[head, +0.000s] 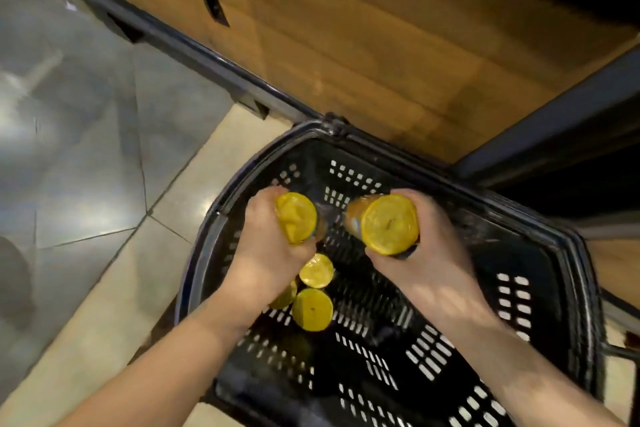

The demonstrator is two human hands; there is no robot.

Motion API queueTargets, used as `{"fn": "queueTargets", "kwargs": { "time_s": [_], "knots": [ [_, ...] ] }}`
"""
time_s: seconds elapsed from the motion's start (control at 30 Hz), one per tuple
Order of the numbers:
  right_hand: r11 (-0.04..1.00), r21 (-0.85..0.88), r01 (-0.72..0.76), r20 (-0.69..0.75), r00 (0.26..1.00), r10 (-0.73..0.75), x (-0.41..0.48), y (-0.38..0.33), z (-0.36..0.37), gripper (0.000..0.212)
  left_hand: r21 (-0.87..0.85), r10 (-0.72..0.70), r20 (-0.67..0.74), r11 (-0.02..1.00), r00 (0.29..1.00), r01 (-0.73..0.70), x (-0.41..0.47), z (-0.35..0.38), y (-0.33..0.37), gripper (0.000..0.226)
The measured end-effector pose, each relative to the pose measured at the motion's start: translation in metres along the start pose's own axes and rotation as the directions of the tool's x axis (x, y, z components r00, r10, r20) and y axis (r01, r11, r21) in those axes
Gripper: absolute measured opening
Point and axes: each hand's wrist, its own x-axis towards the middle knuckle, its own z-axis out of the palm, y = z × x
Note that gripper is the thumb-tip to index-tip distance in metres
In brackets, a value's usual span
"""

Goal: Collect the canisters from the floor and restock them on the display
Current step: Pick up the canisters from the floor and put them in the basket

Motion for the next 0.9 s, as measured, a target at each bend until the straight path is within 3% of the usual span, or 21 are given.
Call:
{"fn": "queueTargets", "kwargs": {
  "time_s": [0.17, 0.3, 0.47, 0.63, 0.9],
  "knots": [
    [0.997, -0.076, -0.016, 0.032, 0.999, 0.019, 0.018, 0.017, 0.032, 0.078, 0.119, 0.082, -0.006, 0.990, 0.997, -0.081, 0.018, 0.029, -0.032, 0.077],
    [0.994, -0.112, -0.019, 0.056, 0.998, 0.025, 0.031, 0.031, 0.053, 0.080, 0.137, -0.030, 0.052, 0.990, 0.998, 0.022, 0.039, 0.047, -0.042, 0.082],
    [0.996, -0.086, -0.014, 0.096, 0.995, 0.022, 0.041, 0.050, 0.078, 0.079, 0.281, -0.039, 0.045, 0.959, 0.998, 0.025, 0.055, 0.066, -0.068, 0.074],
    [0.994, -0.087, -0.066, 0.103, 0.992, 0.075, 0.046, 0.061, 0.091, 0.081, 0.533, -0.181, 0.170, 0.843, 0.969, 0.064, 0.074, 0.084, -0.073, 0.097],
    [0.976, -0.151, -0.155, 0.147, 0.973, 0.177, 0.062, 0.075, 0.104, 0.084, 0.642, -0.174, 0.259, 0.766, 0.950, -0.035, 0.082, 0.096, -0.083, 0.082]
  ]
}}
